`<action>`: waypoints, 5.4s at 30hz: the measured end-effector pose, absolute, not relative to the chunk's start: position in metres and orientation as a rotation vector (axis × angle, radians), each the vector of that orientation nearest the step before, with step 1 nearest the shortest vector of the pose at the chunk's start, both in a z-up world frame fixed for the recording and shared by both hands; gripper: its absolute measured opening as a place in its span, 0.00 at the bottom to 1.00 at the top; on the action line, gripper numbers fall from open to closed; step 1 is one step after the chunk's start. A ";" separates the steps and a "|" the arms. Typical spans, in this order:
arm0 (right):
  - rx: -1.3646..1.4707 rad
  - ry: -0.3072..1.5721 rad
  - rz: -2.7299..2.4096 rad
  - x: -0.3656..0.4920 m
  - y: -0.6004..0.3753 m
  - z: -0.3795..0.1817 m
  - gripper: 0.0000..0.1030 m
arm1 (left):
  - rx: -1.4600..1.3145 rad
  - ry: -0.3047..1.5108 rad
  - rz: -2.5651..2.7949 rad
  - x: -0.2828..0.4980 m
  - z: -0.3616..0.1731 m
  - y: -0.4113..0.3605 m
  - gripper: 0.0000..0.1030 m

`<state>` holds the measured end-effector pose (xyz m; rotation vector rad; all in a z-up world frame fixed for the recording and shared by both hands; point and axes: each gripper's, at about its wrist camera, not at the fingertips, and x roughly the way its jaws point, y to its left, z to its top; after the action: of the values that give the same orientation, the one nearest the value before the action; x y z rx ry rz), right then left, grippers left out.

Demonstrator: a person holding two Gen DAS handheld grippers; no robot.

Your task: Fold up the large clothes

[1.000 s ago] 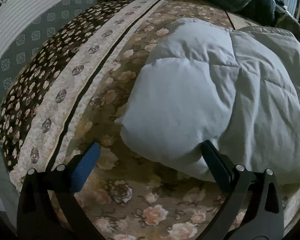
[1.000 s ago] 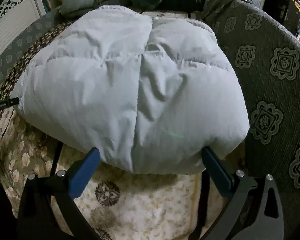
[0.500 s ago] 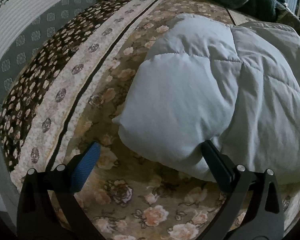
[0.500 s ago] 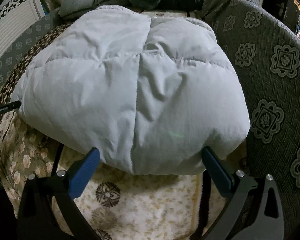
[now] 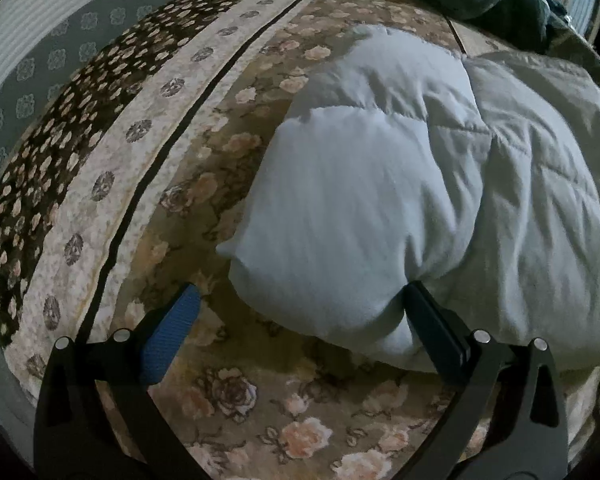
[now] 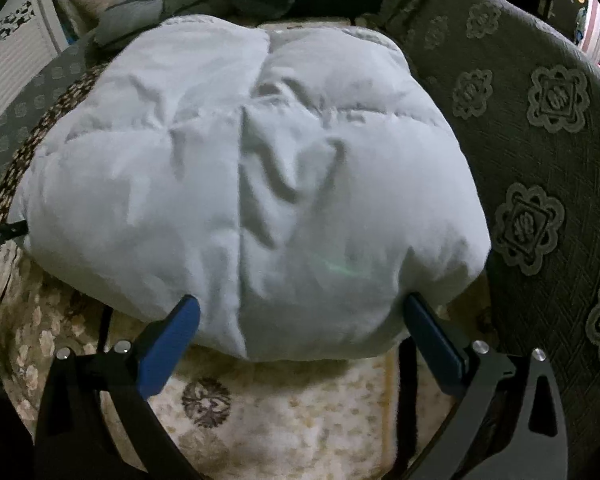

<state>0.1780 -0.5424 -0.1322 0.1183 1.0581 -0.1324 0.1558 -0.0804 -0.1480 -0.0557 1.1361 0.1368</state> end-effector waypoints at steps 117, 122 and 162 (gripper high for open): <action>0.014 0.640 -0.223 0.039 -0.463 0.039 0.98 | 0.033 0.690 0.002 0.042 0.006 -0.008 0.97; 0.020 0.642 -0.209 0.038 -0.462 0.039 0.98 | 0.047 0.668 0.012 0.039 0.010 -0.008 0.97; 0.034 0.654 -0.201 0.045 -0.461 0.037 0.98 | -0.019 0.703 -0.021 0.050 0.007 0.010 0.97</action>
<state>0.0448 -0.4607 0.0367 0.0336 0.6543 -0.2006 0.0500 0.0105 0.0069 -0.0185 0.7033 -0.0215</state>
